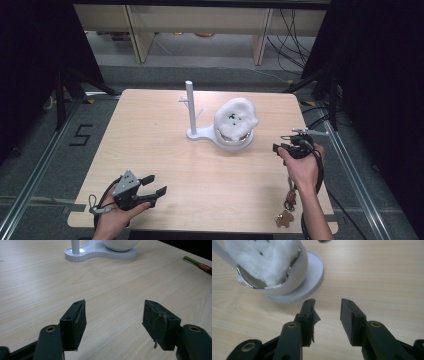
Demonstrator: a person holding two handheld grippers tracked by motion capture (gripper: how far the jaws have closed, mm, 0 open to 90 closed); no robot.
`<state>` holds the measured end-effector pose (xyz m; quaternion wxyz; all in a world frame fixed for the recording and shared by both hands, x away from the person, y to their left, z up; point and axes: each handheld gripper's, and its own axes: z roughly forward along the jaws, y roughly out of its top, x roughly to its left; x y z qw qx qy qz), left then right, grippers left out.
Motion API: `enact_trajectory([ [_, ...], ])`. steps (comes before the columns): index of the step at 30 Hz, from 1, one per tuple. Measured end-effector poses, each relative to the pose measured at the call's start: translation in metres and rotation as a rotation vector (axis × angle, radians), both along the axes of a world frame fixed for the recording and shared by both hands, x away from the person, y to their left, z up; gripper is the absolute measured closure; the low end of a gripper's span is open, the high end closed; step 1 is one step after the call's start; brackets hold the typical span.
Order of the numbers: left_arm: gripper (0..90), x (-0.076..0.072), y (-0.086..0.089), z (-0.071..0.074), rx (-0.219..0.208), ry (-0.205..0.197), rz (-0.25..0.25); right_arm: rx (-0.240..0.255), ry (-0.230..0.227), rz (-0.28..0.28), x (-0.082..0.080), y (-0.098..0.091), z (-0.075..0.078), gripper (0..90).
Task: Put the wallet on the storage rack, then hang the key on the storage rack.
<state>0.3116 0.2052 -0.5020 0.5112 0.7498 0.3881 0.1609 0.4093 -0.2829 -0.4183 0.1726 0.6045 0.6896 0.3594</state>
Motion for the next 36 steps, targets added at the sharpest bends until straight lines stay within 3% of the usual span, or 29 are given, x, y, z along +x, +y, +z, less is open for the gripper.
enact_trajectory([
  [4, 34.5, 0.001, 0.000, 0.000, -0.003, 0.001, 0.001, 0.021, 0.093, -0.036, -0.011, -0.011, -0.006, 67.6],
  [6, 34.5, 0.000, 0.001, 0.001, -0.001, 0.000, 0.011, 0.018, 0.104, -0.039, -0.013, -0.016, -0.009, 68.4],
  [8, 34.5, 0.001, 0.002, 0.001, -0.006, -0.001, 0.007, 0.046, 0.162, -0.072, -0.017, -0.017, -0.008, 69.3],
  [10, 34.5, 0.001, 0.003, 0.002, 0.003, -0.007, 0.011, 0.051, 0.223, -0.072, -0.020, -0.021, -0.010, 69.6],
  [11, 34.5, 0.001, 0.003, 0.002, 0.003, -0.006, 0.015, 0.042, 0.233, -0.083, -0.020, -0.022, -0.011, 70.1],
  [12, 34.5, 0.002, 0.003, 0.003, 0.001, -0.005, 0.017, 0.075, 0.283, -0.120, -0.023, -0.020, -0.009, 70.4],
  [13, 34.5, 0.002, 0.003, 0.003, 0.002, -0.005, 0.017, 0.035, 0.241, -0.077, -0.022, -0.028, -0.015, 70.4],
  [14, 34.5, 0.003, 0.003, 0.004, 0.005, -0.001, 0.020, 0.063, 0.290, -0.038, -0.024, -0.032, -0.013, 70.5],
  [15, 34.4, 0.003, 0.002, 0.004, -0.001, -0.004, 0.017, 0.043, 0.293, -0.025, -0.025, -0.036, -0.016, 70.4],
  [18, 34.4, 0.005, 0.001, 0.007, 0.013, -0.014, 0.007, 0.032, 0.338, -0.043, -0.028, -0.038, -0.019, 70.2],
  [19, 34.3, 0.004, 0.001, 0.008, 0.021, -0.016, 0.006, -0.004, 0.356, -0.075, -0.029, -0.036, -0.021, 69.9],
  [20, 34.3, 0.004, 0.000, 0.008, 0.016, -0.017, 0.005, 0.026, 0.406, -0.114, -0.032, -0.032, -0.020, 69.9],
  [25, 34.2, 0.001, 0.000, 0.009, 0.010, -0.008, 0.001, 0.040, 0.441, -0.113, -0.042, -0.033, -0.027, 68.9],
  [26, 34.2, 0.002, 0.001, 0.008, 0.016, -0.020, -0.012, -0.005, 0.433, -0.063, -0.043, -0.039, -0.029, 68.5],
  [28, 34.2, 0.001, 0.002, 0.009, 0.026, -0.014, -0.003, -0.018, 0.442, -0.096, -0.046, -0.039, -0.031, 68.0],
  [30, 34.1, 0.001, 0.002, 0.008, 0.023, -0.016, -0.005, -0.021, 0.470, -0.084, -0.048, -0.043, -0.034, 67.7],
  [32, 34.1, 0.001, 0.002, 0.008, 0.022, -0.014, -0.006, -0.036, 0.489, -0.111, -0.050, -0.045, -0.036, 67.2],
  [33, 34.1, 0.002, 0.001, 0.008, 0.019, -0.012, -0.012, -0.018, 0.507, -0.111, -0.051, -0.046, -0.037, 66.9],
  [34, 34.1, 0.002, 0.000, 0.008, 0.015, -0.010, -0.012, 0.001, 0.529, -0.152, -0.052, -0.043, -0.038, 66.5],
  [36, 34.1, 0.001, 0.000, 0.007, 0.025, -0.010, -0.010, -0.006, 0.530, -0.137, -0.052, -0.045, -0.042, 66.0],
])
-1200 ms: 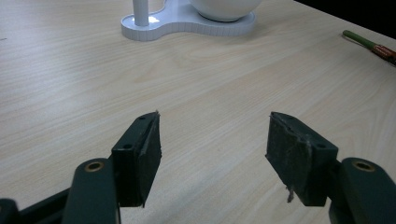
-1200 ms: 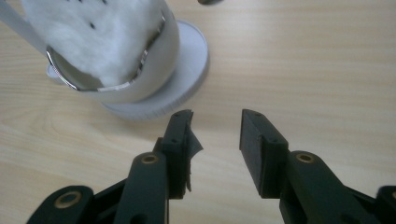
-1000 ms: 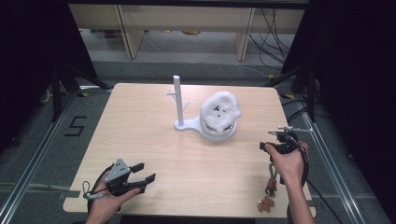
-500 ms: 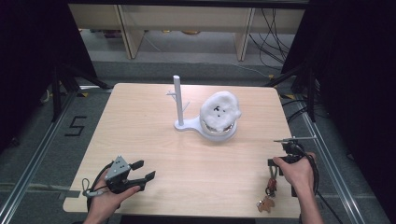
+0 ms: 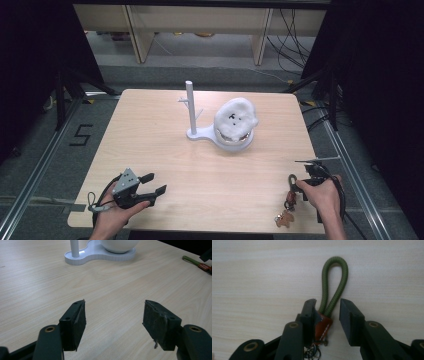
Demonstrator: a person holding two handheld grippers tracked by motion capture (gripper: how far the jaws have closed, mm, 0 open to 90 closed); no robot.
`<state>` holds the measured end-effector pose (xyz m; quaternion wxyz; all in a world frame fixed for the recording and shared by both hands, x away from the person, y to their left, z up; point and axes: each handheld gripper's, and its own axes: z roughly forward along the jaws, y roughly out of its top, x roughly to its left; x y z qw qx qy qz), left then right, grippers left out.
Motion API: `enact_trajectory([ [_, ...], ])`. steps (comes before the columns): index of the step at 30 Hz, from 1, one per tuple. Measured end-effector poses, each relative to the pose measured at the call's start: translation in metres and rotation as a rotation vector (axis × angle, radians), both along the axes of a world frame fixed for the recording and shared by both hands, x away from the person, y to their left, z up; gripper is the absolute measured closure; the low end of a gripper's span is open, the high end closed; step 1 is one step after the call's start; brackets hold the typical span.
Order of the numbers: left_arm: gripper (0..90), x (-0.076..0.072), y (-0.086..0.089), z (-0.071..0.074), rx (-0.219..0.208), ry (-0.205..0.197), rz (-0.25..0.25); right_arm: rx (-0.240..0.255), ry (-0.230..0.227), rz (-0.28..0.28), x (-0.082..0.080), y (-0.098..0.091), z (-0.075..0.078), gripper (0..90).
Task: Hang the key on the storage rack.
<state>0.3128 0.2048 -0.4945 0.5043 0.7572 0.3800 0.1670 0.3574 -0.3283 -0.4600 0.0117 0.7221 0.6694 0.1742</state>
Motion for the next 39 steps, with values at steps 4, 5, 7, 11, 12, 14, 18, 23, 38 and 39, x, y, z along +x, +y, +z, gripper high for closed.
enact_trajectory([
  [4, 34.1, 0.000, -0.001, -0.001, -0.004, -0.003, -0.006, 0.037, 0.027, -0.092, 0.000, 0.008, -0.007, 65.5],
  [5, 34.1, 0.000, -0.001, -0.001, -0.006, -0.003, -0.007, -0.005, 0.025, 0.059, 0.000, -0.001, -0.008, 64.9],
  [7, 34.1, -0.001, -0.001, 0.000, -0.008, 0.001, -0.001, 0.026, 0.037, -0.014, 0.001, 0.007, -0.009, 63.9],
  [11, 34.1, -0.002, -0.001, -0.001, -0.008, 0.006, 0.004, -0.056, 0.051, 0.123, 0.002, -0.001, -0.013, 62.6],
  [12, 34.1, -0.001, -0.001, -0.001, -0.008, 0.006, 0.004, 0.002, 0.081, 0.029, 0.004, 0.008, -0.010, 62.6],
  [14, 34.1, -0.001, -0.001, -0.001, -0.006, -0.001, -0.005, -0.029, 0.081, 0.056, 0.006, 0.007, -0.012, 62.7],
  [18, 34.1, -0.001, -0.001, -0.001, -0.007, -0.002, -0.008, -0.006, 0.087, -0.053, 0.008, 0.020, -0.011, 63.3],
  [23, 34.1, -0.002, -0.001, -0.001, -0.009, 0.008, 0.001, -0.038, 0.118, 0.042, 0.012, 0.016, -0.010, 69.3],
  [38, 33.8, -0.002, 0.000, 0.001, 0.004, -0.006, -0.002, -0.006, 0.077, 0.034, 0.010, 0.019, -0.005, 80.0],
  [39, 33.8, -0.002, 0.000, 0.001, 0.003, -0.006, -0.003, -0.013, 0.053, 0.052, 0.010, 0.017, -0.005, 79.9],
])
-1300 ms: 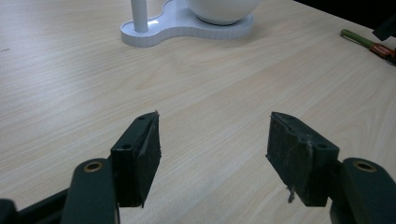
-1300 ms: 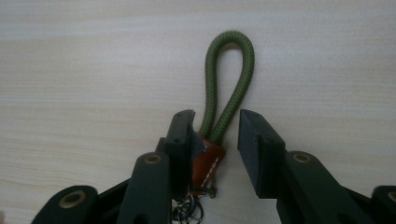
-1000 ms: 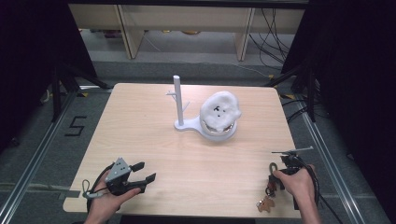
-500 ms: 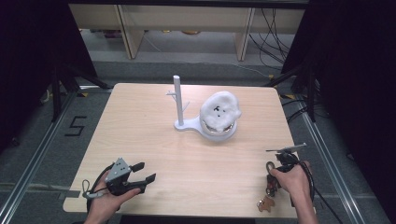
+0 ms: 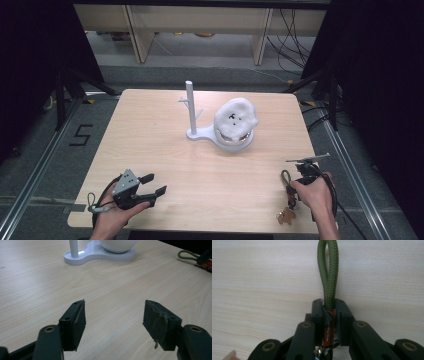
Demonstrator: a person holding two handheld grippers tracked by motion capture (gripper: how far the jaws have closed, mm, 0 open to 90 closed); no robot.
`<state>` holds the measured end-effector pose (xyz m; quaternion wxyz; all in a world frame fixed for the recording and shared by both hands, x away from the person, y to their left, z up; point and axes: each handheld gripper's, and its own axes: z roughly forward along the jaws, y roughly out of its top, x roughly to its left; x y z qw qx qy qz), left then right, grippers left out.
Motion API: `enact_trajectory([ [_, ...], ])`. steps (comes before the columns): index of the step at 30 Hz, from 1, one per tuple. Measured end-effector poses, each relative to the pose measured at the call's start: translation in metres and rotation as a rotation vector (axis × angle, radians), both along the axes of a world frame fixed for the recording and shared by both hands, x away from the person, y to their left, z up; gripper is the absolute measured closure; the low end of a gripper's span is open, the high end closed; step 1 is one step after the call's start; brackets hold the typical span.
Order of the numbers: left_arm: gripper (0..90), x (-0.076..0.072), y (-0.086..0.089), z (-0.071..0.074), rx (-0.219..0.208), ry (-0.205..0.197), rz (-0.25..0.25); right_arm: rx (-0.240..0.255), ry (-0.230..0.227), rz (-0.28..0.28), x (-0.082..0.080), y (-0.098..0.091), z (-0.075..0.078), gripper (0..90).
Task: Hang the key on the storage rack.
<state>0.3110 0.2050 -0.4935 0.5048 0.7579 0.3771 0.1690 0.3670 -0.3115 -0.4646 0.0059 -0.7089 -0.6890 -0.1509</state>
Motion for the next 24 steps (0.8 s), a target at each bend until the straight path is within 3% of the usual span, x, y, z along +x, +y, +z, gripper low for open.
enact_trajectory([
  [1, 33.8, 0.000, 0.000, 0.000, 0.000, -0.002, -0.005, 0.008, -0.006, 0.005, -0.001, 0.000, 0.001, 79.9],
  [2, 33.8, 0.000, 0.000, 0.001, 0.000, -0.005, -0.005, 0.042, -0.027, -0.051, -0.003, 0.005, 0.003, 80.0],
  [3, 33.8, 0.000, 0.000, 0.001, -0.001, -0.005, -0.006, 0.025, -0.038, 0.015, -0.003, 0.000, 0.005, 80.0],
  [4, 33.8, 0.000, 0.000, 0.001, -0.001, -0.004, -0.005, 0.034, -0.045, -0.013, -0.004, 0.003, 0.007, 80.0],
  [5, 33.8, 0.000, 0.000, 0.002, 0.002, -0.002, -0.002, 0.035, -0.068, 0.018, -0.005, 0.001, 0.009, 80.0],
  [6, 33.8, 0.000, -0.001, 0.001, -0.011, -0.006, -0.010, 0.055, -0.070, 0.007, -0.006, 0.003, 0.012, 80.0],
  [7, 33.8, 0.000, -0.002, 0.001, -0.017, -0.014, 0.001, 0.074, -0.065, -0.045, -0.007, 0.008, 0.014, 80.0],
  [8, 33.8, 0.000, -0.001, 0.002, -0.009, -0.005, -0.005, 0.053, -0.109, 0.014, -0.008, 0.005, 0.015, 80.0],
  [10, 33.8, 0.000, 0.000, 0.004, -0.005, -0.008, -0.003, 0.058, -0.153, 0.065, -0.009, 0.004, 0.018, 80.0],
  [12, 33.8, 0.000, 0.000, 0.004, -0.015, -0.013, -0.008, 0.085, -0.156, 0.041, -0.010, 0.009, 0.022, 80.0],
  [15, 33.8, -0.001, 0.000, 0.006, -0.005, -0.012, -0.004, 0.103, -0.217, 0.072, -0.010, 0.012, 0.026, 80.0],
  [16, 33.8, 0.000, 0.000, 0.006, -0.015, -0.014, -0.010, 0.112, -0.235, 0.072, -0.010, 0.015, 0.028, 80.0],
  [17, 33.8, -0.001, 0.000, 0.007, -0.013, -0.017, -0.012, 0.131, -0.221, 0.047, -0.011, 0.018, 0.031, 80.0],
  [19, 33.8, -0.002, -0.001, 0.009, -0.009, -0.019, -0.013, 0.149, -0.254, 0.044, -0.010, 0.021, 0.032, 80.0],
  [20, 33.8, -0.002, -0.002, 0.010, -0.016, -0.023, -0.016, 0.120, -0.291, 0.083, -0.010, 0.020, 0.031, 80.0],
  [21, 33.8, -0.002, -0.002, 0.012, -0.011, -0.022, -0.018, 0.165, -0.275, 0.054, -0.012, 0.025, 0.035, 80.0],
  [22, 33.8, -0.002, -0.002, 0.012, -0.026, -0.024, -0.026, 0.155, -0.297, 0.064, -0.011, 0.026, 0.036, 80.0],
  [23, 34.0, -0.002, -0.003, 0.013, -0.033, -0.025, -0.027, 0.188, -0.300, 0.042, -0.011, 0.030, 0.038, 80.1],
  [24, 34.2, -0.002, -0.003, 0.014, -0.032, -0.020, -0.023, 0.159, -0.358, 0.112, -0.009, 0.027, 0.035, 80.2],
])
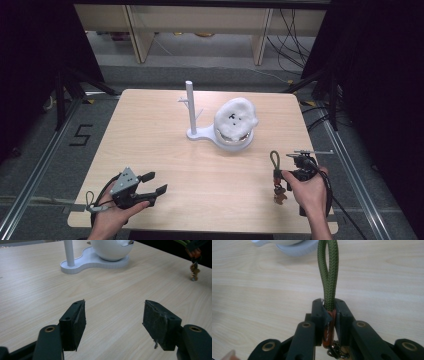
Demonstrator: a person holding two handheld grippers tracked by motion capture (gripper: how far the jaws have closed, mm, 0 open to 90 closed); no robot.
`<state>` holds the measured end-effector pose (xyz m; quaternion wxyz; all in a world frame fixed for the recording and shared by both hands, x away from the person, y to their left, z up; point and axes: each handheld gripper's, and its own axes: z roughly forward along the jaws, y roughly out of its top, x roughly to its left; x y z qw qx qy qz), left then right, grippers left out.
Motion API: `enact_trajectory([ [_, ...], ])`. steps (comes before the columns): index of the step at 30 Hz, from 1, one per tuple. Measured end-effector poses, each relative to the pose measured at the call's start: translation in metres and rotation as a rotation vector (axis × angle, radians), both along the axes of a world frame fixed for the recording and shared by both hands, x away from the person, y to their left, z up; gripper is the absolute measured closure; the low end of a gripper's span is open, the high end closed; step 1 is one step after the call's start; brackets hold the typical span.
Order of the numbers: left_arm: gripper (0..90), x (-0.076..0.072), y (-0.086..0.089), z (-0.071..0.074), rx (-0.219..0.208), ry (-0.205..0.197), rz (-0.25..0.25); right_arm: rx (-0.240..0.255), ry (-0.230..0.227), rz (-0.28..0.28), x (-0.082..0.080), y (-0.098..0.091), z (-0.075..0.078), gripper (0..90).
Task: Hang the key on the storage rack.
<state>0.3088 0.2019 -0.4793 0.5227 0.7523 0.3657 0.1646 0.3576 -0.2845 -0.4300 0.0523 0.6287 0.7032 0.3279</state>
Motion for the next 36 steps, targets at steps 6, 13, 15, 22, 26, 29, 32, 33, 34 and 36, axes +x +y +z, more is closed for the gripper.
enact_trajectory([
  [6, 34.4, 0.002, -0.003, 0.005, -0.011, -0.018, -0.020, 0.092, -0.043, -0.010, -0.001, 0.012, 0.007, 80.2],
  [13, 33.9, 0.004, -0.005, 0.011, -0.019, -0.029, -0.012, 0.119, -0.110, 0.014, -0.001, 0.023, 0.014, 80.2],
  [15, 33.8, 0.005, -0.007, 0.012, -0.029, -0.033, -0.024, 0.120, -0.139, 0.026, 0.000, 0.028, 0.015, 80.2],
  [22, 33.9, 0.006, -0.014, 0.014, -0.034, -0.036, -0.050, 0.149, -0.220, 0.092, 0.002, 0.041, 0.017, 80.2],
  [26, 34.0, 0.008, -0.022, 0.017, -0.037, -0.032, -0.083, 0.183, -0.221, 0.100, 0.001, 0.053, 0.021, 80.2],
  [29, 34.1, 0.011, -0.030, 0.021, -0.043, -0.021, -0.118, 0.183, -0.251, 0.139, 0.003, 0.060, 0.021, 80.2],
  [32, 34.2, 0.015, -0.040, 0.026, -0.039, -0.016, -0.155, 0.216, -0.245, 0.131, 0.002, 0.071, 0.023, 80.2],
  [33, 34.2, 0.016, -0.044, 0.030, -0.023, -0.020, -0.165, 0.200, -0.274, 0.156, 0.003, 0.071, 0.022, 80.2],
  [34, 34.4, 0.017, -0.047, 0.031, -0.025, -0.022, -0.176, 0.220, -0.265, 0.149, 0.002, 0.075, 0.023, 80.2],
  [36, 34.7, 0.019, -0.052, 0.034, -0.019, -0.025, -0.189, 0.221, -0.295, 0.174, 0.004, 0.078, 0.023, 80.2],
])
